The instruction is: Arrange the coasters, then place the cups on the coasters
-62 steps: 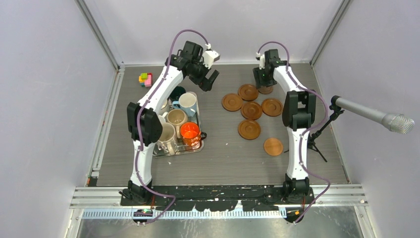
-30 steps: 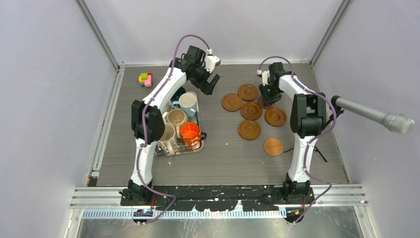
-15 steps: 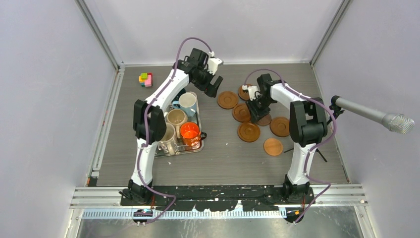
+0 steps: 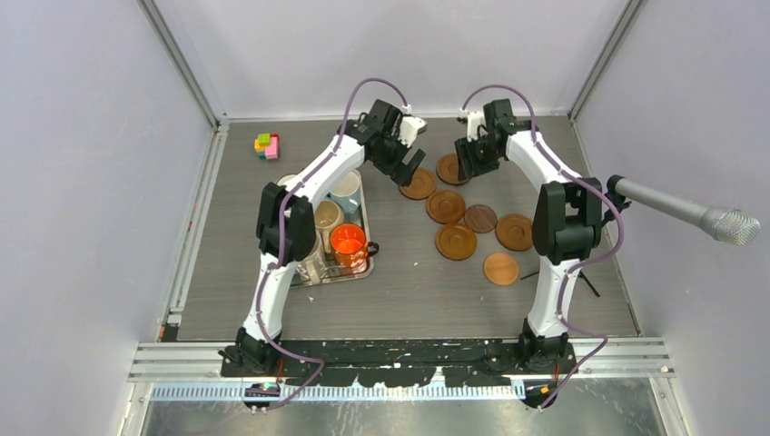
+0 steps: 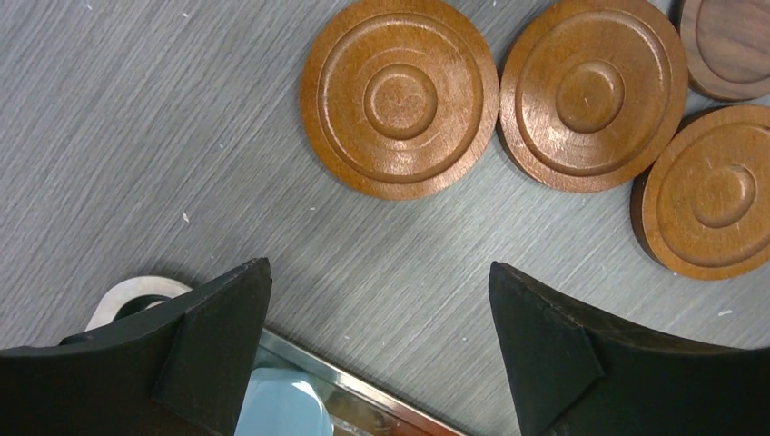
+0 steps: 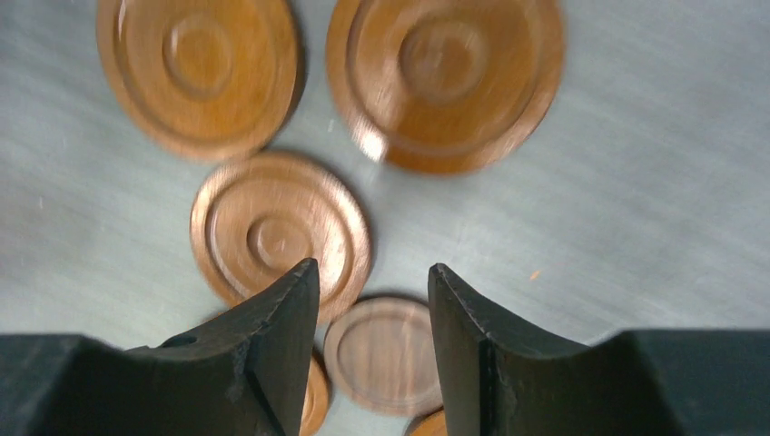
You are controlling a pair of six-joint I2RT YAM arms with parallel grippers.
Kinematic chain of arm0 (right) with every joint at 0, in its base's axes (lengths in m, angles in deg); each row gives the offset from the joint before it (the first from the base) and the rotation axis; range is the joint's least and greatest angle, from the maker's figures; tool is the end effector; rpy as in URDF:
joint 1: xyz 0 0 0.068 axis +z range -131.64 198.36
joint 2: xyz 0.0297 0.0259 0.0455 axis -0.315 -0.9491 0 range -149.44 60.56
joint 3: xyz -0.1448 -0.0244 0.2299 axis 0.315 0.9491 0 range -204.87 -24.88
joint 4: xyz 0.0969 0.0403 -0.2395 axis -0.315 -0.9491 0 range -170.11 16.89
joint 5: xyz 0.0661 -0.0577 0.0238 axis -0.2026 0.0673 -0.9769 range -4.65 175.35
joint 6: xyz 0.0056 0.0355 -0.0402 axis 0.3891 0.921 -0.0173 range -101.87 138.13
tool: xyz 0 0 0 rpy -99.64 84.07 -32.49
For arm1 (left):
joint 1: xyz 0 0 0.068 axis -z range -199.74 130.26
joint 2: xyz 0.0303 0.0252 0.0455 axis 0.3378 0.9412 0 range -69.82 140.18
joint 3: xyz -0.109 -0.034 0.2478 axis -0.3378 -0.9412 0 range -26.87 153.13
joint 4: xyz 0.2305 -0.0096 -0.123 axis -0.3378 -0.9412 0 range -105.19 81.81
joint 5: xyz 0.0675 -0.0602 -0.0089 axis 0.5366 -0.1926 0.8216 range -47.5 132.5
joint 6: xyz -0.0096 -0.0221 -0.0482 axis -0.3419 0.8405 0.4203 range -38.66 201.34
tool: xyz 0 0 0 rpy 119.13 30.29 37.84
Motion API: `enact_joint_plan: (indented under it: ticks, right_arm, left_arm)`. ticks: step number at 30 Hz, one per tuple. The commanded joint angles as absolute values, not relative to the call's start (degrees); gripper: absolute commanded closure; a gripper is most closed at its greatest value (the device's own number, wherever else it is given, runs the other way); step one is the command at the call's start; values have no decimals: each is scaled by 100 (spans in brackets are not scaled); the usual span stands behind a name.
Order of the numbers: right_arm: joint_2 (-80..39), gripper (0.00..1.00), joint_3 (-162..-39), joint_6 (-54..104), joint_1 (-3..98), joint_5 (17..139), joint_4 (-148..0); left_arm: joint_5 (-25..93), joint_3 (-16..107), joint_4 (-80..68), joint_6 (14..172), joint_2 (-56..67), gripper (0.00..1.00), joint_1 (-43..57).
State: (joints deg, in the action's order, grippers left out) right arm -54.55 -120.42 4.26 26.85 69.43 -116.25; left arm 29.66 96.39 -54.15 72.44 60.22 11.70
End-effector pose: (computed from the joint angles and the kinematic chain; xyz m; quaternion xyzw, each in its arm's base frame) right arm 0.4264 0.0735 0.2308 -0.2187 0.9378 0.1235 0.2397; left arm 0.4276 -0.2706 0.2599 0.3583 0.8716 -0.1659 0.2906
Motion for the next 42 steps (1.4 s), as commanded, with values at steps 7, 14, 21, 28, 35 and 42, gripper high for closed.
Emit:
enact_joint_plan:
  ticks: [7, 14, 21, 28, 35, 42]
  right_arm:
    - [-6712, 43, -13691, 1144, 2746, 8081, -10862]
    - [-7180, 42, -13986, 846, 2822, 8376, -10827]
    - [-7277, 45, -13783, 566, 2810, 8903, -10996]
    - [-7084, 51, -13336, 438, 2616, 9143, -11282]
    - [-6786, 52, -12790, 101, 2314, 9620, -11301]
    - [-6889, 53, -12856, 15, 1917, 10002, -11296]
  left_arm:
    - [3472, 9688, -4738, 7111, 6357, 8, 1495]
    - [3558, 10029, -4586, 6999, 6737, 10, 1550]
    - [3381, 10256, -4739, 6495, 7060, 18, 1638]
    - [3776, 10312, -4635, 6379, 7229, 19, 1631]
    - [3891, 10349, -4535, 6386, 7230, 19, 1610]
    - [3800, 10307, -4494, 6507, 7043, 19, 1548]
